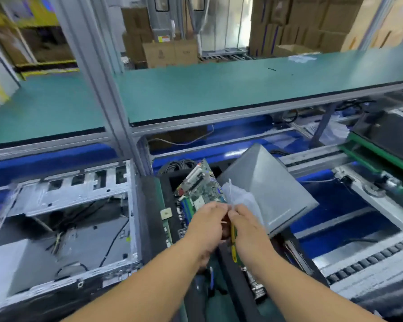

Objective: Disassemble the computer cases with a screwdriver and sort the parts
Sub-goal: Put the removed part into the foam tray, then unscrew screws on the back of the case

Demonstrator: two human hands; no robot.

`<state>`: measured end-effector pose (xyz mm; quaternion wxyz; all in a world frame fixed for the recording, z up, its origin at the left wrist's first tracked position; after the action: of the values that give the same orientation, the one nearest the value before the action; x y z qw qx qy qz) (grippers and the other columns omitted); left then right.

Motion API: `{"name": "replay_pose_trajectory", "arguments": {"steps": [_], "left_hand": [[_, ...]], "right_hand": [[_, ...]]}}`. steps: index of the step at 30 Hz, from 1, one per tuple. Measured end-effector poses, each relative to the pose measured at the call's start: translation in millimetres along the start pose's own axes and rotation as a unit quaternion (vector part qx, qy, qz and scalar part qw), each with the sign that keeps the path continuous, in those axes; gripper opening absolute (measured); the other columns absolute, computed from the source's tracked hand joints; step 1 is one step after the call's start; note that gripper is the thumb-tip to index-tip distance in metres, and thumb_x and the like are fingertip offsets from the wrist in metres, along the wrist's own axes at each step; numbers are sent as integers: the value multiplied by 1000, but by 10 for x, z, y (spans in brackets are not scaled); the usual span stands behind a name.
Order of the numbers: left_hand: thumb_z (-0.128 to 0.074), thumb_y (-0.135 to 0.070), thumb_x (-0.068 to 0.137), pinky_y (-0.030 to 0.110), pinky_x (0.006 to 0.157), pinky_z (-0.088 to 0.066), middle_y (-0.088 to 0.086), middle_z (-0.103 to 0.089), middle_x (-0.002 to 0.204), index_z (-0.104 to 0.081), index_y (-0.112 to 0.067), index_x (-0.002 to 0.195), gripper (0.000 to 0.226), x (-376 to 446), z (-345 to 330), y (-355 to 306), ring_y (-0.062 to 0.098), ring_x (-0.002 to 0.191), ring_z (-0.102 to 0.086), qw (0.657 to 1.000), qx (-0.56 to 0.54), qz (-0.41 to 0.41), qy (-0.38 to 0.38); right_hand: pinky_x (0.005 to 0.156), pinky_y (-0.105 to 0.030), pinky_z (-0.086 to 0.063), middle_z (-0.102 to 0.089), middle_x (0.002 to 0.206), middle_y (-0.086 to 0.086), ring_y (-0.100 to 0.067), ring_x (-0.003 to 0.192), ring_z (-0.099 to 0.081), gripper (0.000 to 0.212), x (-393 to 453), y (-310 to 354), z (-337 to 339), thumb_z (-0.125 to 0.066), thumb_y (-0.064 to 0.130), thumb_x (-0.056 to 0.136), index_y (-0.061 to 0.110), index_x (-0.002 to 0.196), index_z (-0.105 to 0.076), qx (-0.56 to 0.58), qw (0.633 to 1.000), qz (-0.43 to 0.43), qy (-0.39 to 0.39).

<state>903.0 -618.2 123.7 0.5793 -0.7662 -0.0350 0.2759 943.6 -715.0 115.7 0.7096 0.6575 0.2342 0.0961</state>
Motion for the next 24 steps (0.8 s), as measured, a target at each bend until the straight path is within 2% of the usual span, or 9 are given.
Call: {"name": "replay_pose_trajectory", "arguments": {"steps": [3, 6, 8, 11, 14, 17, 19, 22, 24], "left_hand": [[-48, -18, 106, 21, 48, -44, 8, -61, 74, -67, -5, 100, 24, -390, 629, -314, 13, 56, -56, 998, 22, -45, -46], [-48, -22, 108, 16, 55, -49, 0, -73, 96, -69, -18, 110, 21, -778, 1313, -552, 9, 76, -65, 987, 49, -86, -125], [-47, -19, 109, 13, 57, -46, -2, -72, 103, -67, -21, 116, 21, -1012, 1709, -632, 5, 79, -65, 982, 39, -104, -153], [-47, -11, 108, 7, 61, -47, -10, -70, 98, -65, -28, 106, 25, -1370, 2275, -613, -9, 74, -67, 972, 31, -125, -196], [-52, -19, 107, 22, 84, -55, -7, -72, 111, -61, -34, 110, 18, -1689, 2741, -397, 6, 101, -69, 969, 22, -101, -224], [-60, -22, 101, 11, 70, -49, -16, -71, 101, -58, -43, 107, 22, -1946, 3136, -117, -5, 88, -67, 957, 36, -87, -274], [-61, -22, 99, 7, 62, -44, -17, -71, 98, -56, -48, 106, 28, -2095, 3295, 44, -6, 82, -66, 955, 50, -71, -284], [-58, -26, 99, 14, 57, -43, -13, -71, 98, -56, -45, 105, 20, -2311, 3416, 233, 1, 75, -64, 955, 73, -28, -286], [-56, -18, 98, 24, 61, -47, -6, -73, 88, -60, -34, 101, 16, -2409, 3411, 359, 7, 67, -65, 962, 56, -13, -267]], "right_hand": [[71, -43, -54, -71, 80, -2, -21, 76, -66, 21, -97, 243, -701, -50, 30, 95, 25, 87, -68, 17, 999, 6, 44], [75, -55, -59, -73, 95, -14, -34, 91, -72, 23, -253, 398, -1432, -53, 36, 86, 26, 92, -73, 63, 991, -23, 114], [70, -47, -59, -75, 98, -16, -34, 91, -74, 21, -351, 440, -1904, -55, 30, 95, 23, 95, -74, 95, 984, -36, 147], [73, -40, -60, -75, 99, -16, -30, 93, -75, 27, -492, 404, -2534, -47, 15, 105, 21, 95, -71, 130, 974, -52, 176], [67, -39, -58, -75, 83, -13, -28, 80, -76, 21, -712, 317, -3090, -46, 11, 106, 15, 103, -66, 135, 964, -94, 207], [68, -41, -56, -71, 73, -16, -29, 68, -70, 15, -922, 231, -3478, -50, 1, 101, 4, 103, -64, 67, 970, -96, 214], [72, -44, -54, -71, 81, -25, -32, 69, -68, 12, -1047, 162, -3625, -56, 2, 96, -2, 94, -67, -33, 972, -56, 224], [71, -40, -50, -72, 85, -20, -28, 73, -62, 28, -1151, 63, -3709, -61, 24, 98, 4, 83, -72, -269, 938, 55, 210], [63, -37, -43, -68, 73, -17, -22, 65, -54, 32, -1205, 15, -3683, -61, 29, 99, 5, 84, -75, -281, 937, 59, 201]]}}
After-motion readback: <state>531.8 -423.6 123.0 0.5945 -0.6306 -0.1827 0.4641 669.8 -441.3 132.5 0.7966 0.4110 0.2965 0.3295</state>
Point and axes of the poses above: each hand's wrist, its own x-axis towards the middle knuckle, its own z-axis out of the back of the hand, y = z × x, the point moved 5 cm from there along x, towards the middle knuckle
